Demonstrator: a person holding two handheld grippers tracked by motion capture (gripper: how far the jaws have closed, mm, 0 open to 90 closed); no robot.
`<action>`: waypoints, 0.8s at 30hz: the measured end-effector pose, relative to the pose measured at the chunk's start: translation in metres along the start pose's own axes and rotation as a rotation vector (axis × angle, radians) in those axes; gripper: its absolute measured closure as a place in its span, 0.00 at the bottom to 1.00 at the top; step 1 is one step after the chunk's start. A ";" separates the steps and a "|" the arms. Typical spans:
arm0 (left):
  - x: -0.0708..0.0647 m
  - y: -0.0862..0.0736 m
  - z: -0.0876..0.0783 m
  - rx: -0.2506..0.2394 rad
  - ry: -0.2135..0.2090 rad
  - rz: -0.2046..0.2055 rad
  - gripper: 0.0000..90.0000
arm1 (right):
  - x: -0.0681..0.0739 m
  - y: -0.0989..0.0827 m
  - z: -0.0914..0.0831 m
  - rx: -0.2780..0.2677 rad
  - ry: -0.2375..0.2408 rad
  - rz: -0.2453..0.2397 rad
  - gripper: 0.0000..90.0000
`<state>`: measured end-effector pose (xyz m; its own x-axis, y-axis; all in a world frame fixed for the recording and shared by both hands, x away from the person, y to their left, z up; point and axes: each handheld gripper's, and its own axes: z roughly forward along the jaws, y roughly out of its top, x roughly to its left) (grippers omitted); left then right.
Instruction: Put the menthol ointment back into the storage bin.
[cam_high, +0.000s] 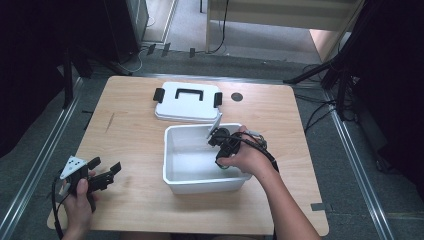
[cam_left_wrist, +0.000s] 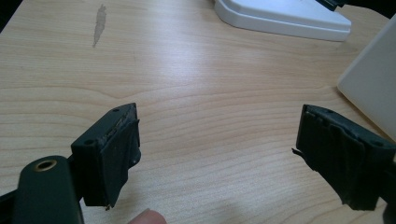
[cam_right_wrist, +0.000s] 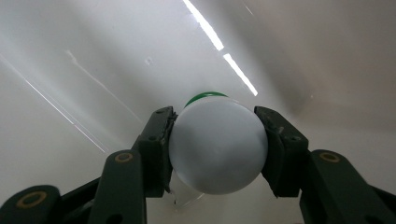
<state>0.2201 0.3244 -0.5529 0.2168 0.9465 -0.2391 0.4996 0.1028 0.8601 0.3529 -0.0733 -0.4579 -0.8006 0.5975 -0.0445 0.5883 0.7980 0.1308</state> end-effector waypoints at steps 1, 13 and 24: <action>0.000 0.000 0.000 0.000 0.000 0.000 0.16 | 0.000 0.000 0.000 -0.002 0.000 -0.002 0.57; 0.000 0.000 0.000 0.000 0.000 0.001 0.16 | -0.003 -0.009 -0.012 -0.088 0.021 0.024 0.51; 0.000 0.000 0.000 0.003 0.002 0.009 0.16 | -0.017 -0.024 -0.057 -0.226 0.078 0.073 0.50</action>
<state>0.2203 0.3243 -0.5528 0.2198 0.9479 -0.2304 0.5000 0.0934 0.8610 0.3459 -0.1073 -0.4038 -0.7685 0.6381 0.0484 0.6115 0.7100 0.3491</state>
